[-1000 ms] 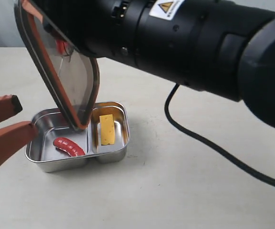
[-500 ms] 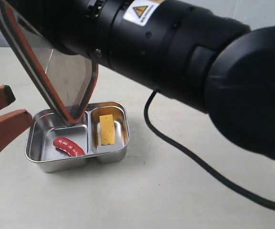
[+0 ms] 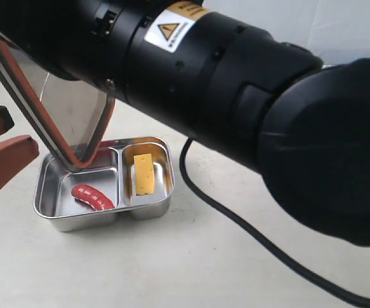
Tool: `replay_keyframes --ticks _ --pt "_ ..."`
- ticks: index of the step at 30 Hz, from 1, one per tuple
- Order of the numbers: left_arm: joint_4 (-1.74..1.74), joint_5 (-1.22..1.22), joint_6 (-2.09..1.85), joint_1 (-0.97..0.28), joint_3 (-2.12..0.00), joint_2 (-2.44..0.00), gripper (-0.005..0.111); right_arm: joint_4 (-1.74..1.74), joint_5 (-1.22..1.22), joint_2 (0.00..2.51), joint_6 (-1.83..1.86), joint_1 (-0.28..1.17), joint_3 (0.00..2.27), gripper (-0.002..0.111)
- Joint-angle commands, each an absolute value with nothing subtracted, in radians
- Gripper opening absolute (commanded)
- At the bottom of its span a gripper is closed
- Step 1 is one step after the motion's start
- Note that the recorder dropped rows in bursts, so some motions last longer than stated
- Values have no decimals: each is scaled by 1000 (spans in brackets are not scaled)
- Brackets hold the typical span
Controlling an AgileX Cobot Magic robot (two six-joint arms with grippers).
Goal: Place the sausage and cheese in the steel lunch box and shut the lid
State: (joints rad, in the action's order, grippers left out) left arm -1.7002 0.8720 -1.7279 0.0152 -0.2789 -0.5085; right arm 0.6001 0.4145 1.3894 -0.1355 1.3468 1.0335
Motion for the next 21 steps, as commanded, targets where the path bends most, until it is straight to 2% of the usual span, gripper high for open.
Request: replay_keyframes --ticks 1,12,21 --pt "-1738 871 -1736 17 -285 -518 49 585 441 1388 -131 1356 1043 -1" --pt "-1744 883 -1754 17 -285 -519 48 585 456 1393 -131 1384 1045 -1" --pt "-1744 857 -1764 17 -285 -536 46 570 392 1468 -131 1437 1149 -1"
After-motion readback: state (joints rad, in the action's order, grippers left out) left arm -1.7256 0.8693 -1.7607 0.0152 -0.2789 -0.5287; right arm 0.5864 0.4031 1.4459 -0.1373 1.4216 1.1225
